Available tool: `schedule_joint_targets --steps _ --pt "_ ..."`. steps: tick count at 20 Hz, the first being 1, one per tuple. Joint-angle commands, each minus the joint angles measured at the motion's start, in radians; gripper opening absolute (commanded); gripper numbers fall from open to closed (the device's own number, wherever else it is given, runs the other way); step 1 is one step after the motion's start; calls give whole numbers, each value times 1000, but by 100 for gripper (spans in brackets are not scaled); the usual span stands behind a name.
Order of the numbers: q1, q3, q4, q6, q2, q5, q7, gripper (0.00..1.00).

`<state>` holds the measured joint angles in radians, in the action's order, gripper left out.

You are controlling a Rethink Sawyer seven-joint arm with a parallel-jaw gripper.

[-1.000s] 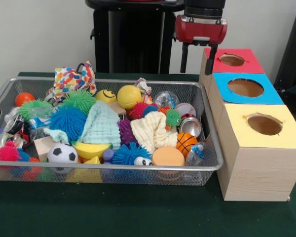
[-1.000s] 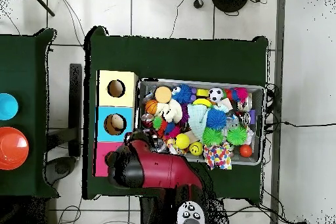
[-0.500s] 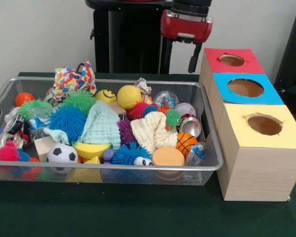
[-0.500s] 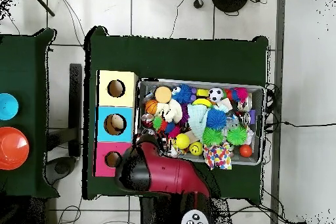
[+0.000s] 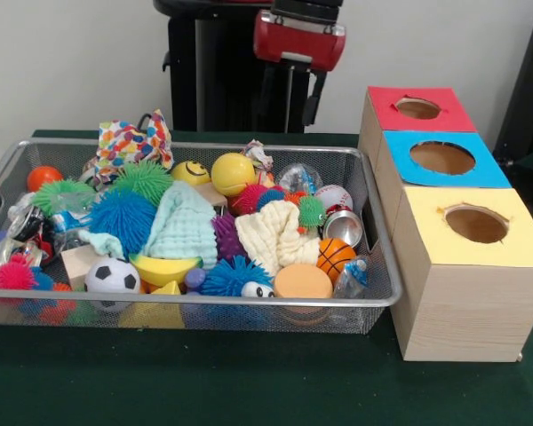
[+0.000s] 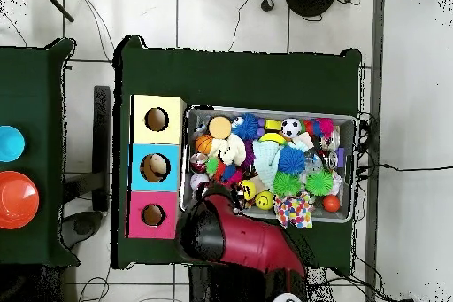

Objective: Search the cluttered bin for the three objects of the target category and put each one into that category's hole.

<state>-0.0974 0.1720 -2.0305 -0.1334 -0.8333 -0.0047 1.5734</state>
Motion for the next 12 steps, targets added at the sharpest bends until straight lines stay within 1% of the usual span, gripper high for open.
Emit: schedule_joint_targets --steps 1,6,12 --pt "-116 -41 -79 65 15 -80 121 100" --pt "-218 -60 -104 93 3 -152 90 100" --pt "-332 -100 -109 135 29 -236 87 100"
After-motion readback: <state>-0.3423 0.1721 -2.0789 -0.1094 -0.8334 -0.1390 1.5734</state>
